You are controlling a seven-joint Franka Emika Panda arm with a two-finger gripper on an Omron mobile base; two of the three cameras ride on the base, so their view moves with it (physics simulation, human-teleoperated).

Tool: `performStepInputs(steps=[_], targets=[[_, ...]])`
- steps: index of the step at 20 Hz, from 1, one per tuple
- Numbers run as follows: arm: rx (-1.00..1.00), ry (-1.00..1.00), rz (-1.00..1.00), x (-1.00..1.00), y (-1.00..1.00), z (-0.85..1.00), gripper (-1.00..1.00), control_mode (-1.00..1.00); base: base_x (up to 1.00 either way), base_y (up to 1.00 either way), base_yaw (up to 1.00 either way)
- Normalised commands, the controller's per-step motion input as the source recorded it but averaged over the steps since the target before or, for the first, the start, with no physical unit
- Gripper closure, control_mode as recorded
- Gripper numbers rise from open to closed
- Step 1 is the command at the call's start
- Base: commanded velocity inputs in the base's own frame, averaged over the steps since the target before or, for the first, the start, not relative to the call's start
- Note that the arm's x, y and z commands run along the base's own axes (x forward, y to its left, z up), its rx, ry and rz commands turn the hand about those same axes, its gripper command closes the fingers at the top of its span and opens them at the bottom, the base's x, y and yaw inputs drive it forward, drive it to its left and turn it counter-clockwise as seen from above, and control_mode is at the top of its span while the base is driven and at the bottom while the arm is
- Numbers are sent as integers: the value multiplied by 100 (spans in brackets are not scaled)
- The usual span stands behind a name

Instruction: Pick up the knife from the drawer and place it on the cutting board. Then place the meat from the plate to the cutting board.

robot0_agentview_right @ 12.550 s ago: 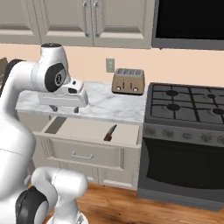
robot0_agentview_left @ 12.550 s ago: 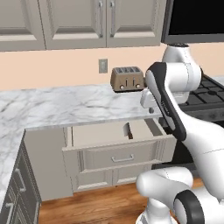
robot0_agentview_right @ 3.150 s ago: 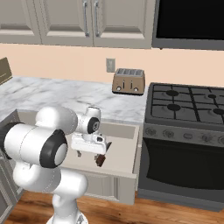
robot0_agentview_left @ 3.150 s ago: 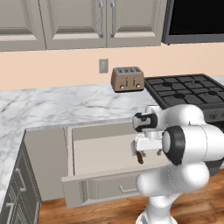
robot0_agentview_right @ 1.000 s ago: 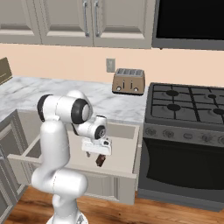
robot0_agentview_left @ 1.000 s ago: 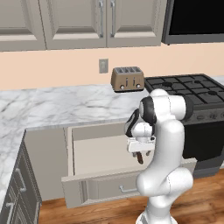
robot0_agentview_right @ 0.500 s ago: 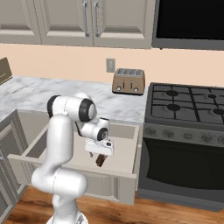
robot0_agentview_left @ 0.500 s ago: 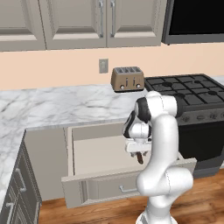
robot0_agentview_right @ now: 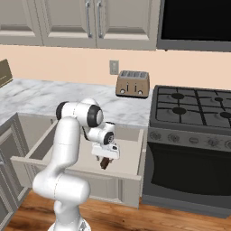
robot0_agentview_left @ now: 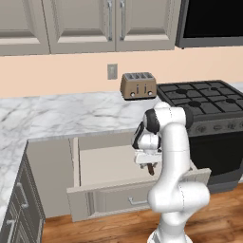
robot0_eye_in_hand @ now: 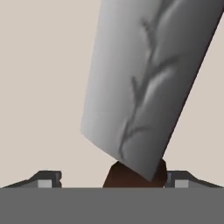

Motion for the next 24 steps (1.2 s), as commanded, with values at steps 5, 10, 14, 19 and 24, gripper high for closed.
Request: performStepInputs(steps=[5,10,14,19,24], targets=[[0,-5,0,0,-18,-59,100,-100,0,0,0],[0,-10,0,-4,-11,-60,100,-100,0,0,0],[0,-7,0,-13,1,-4,100,-100,0,0,0],[0,-1,-4,-15,1,75,100,-100,0,0,0],[-1,7,-2,-5,0,86,100,-100,0,0,0]])
